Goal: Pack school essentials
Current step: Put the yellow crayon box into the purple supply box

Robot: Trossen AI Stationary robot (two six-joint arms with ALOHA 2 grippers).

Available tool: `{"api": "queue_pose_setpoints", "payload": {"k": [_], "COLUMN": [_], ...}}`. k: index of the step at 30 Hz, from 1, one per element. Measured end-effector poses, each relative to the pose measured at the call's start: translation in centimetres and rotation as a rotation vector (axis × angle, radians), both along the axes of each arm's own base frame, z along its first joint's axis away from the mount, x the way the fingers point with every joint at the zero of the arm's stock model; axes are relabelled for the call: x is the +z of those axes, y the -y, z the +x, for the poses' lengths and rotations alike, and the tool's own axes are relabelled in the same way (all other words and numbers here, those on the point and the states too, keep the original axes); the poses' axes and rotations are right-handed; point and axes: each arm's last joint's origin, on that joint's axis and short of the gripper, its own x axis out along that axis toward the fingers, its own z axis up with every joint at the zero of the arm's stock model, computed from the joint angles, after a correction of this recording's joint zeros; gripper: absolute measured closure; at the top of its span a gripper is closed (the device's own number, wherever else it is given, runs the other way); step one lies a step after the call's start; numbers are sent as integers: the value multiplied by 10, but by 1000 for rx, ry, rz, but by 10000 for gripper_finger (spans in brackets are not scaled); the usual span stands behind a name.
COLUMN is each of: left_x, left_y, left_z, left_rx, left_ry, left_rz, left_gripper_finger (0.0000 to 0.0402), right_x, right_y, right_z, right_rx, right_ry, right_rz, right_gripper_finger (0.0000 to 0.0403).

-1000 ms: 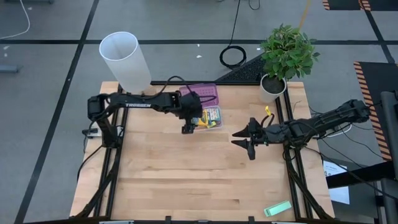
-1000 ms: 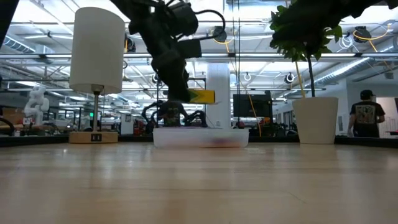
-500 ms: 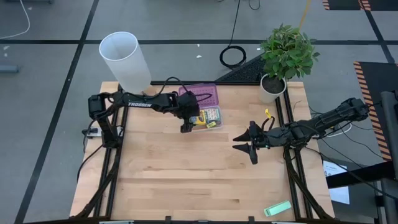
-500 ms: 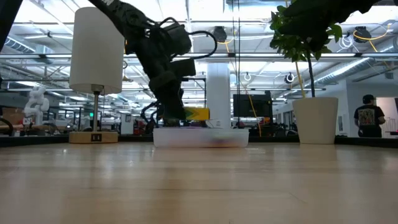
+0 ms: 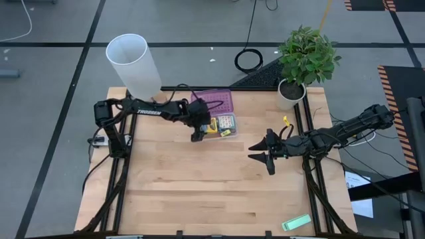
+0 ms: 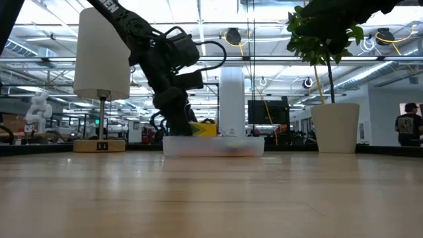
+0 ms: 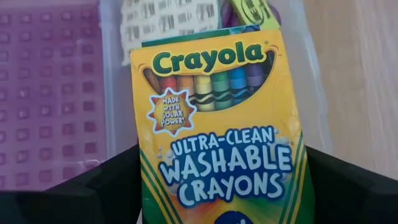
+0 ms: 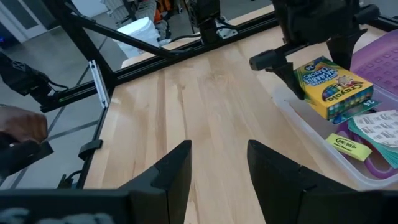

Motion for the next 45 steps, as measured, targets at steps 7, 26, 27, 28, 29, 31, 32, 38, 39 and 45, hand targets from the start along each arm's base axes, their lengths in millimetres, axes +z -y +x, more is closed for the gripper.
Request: {"api": "queue_pose_setpoints", "payload": {"k": [7,26,27,28,29,31,32,38,39,45], "left_x": [-6,-5,-5,-5,-5,-5,-5,-5,-5,-4], "left_y": [-5,-5,-5,-5,-5,-6,-6,-5,-4,1], "left_z": [-6,-4,-4,-4,-4,-4,-4,-4,-4,-2], "left_rx": [27,21,21,21,22,40,50,60,59,64], "left_ry": [-22,-5,-5,-5,-5,-10,-13,-18,-17,-17], "left_rz": [9,36,36,36,35,47,58,59,59,62], "left_gripper_finger": [55,54,54,53,51,43,37,8,8,7], "right_x": [0,0,0,0,0,0,0,0,0,0], "right_y": [0,0,0,0,0,0,0,0,0,0], "right_z": [0,0,0,0,0,0,0,0,0,0], "right_rx": [2,2,2,2,2,2,2,2,3,4], "right_ry": [0,0,0,0,0,0,0,0,0,0], "right_rz": [-5,-7,-7,-7,-7,-7,-7,-8,-8,-13], "right_gripper_finger": [252,252,252,252,252,252,252,252,252,252]}}
